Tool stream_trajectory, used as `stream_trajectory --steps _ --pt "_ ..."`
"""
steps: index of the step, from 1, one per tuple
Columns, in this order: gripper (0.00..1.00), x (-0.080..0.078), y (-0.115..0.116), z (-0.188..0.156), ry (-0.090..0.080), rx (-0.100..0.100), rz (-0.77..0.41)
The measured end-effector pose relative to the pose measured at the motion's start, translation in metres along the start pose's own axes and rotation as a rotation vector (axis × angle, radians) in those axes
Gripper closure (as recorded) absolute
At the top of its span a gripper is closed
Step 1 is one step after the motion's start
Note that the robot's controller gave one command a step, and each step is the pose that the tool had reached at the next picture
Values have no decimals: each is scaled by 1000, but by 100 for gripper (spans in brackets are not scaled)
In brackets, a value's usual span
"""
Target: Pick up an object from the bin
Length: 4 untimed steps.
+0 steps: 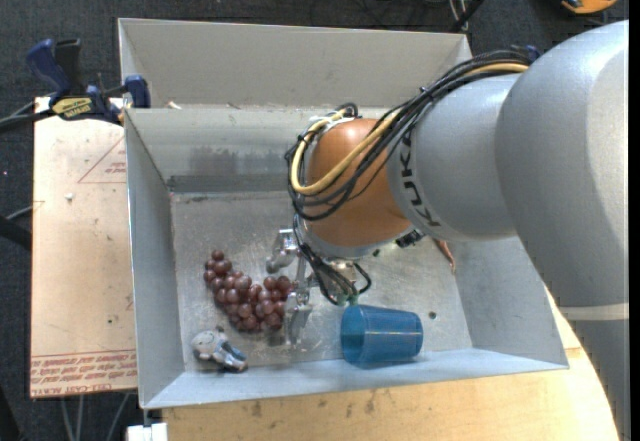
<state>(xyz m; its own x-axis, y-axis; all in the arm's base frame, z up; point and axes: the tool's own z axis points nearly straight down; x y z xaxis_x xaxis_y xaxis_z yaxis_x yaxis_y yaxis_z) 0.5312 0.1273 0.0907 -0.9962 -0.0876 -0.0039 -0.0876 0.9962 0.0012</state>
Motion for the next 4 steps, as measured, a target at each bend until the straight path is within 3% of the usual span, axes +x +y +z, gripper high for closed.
stream_trajectory --steps 1,2,3,4 --pt "0 -1 6 -32 8 1 17" --pt "0 -2 8 -46 -1 -1 26" --pt "0 -5 22 20 -4 -1 -29" --pt "100 0 29 15 -16 -2 -51"
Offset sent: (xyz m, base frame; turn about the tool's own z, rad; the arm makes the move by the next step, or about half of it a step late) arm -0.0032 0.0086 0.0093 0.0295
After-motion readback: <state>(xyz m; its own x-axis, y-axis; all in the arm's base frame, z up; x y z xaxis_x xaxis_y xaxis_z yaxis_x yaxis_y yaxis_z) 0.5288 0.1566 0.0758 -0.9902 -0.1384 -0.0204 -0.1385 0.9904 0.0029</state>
